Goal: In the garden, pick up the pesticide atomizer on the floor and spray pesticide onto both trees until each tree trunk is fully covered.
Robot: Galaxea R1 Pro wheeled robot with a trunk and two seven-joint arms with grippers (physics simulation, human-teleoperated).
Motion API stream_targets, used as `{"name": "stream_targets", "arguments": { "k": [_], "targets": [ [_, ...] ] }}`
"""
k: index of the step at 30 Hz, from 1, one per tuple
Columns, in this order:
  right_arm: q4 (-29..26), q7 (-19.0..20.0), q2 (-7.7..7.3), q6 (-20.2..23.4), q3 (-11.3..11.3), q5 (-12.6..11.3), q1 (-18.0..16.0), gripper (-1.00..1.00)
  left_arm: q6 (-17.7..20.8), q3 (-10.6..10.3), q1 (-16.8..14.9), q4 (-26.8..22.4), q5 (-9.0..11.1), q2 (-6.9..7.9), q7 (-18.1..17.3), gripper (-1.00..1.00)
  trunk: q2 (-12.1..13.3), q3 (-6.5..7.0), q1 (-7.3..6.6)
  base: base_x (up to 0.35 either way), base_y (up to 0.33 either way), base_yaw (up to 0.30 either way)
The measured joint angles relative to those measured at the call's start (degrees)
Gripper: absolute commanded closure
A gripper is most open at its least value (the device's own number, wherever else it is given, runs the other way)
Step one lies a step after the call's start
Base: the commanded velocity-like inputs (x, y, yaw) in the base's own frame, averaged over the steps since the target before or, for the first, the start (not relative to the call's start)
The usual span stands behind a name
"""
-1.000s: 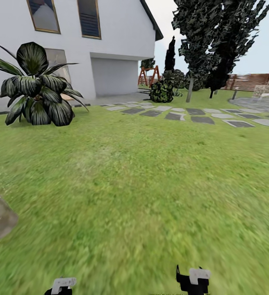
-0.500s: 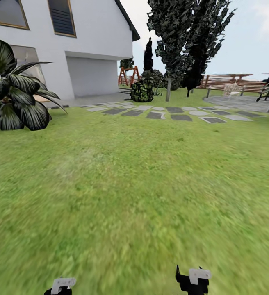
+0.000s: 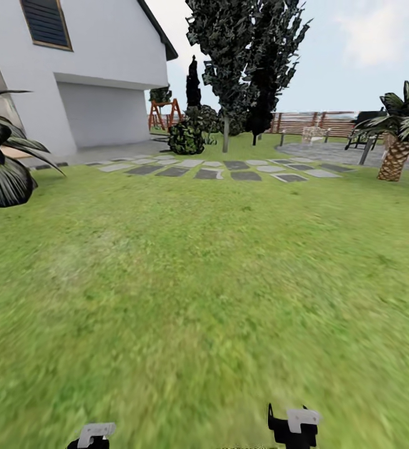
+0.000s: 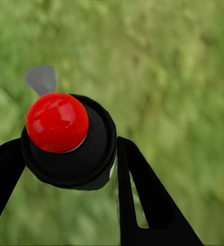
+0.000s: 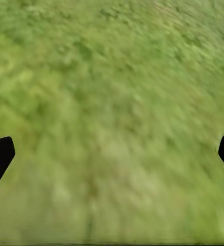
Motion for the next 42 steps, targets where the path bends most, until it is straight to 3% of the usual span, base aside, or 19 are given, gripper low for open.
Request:
{"name": "stream_targets", "arguments": {
  "k": [42],
  "targets": [
    [0.0,0.0,0.0,0.0,0.0,0.0,0.0,-1.0,0.01,-0.01,0.0,0.0,-0.06,-0.09,0.0,1.0,0.0,-1.01,0.0,0.0,0.0,-0.3]
  ]
}}
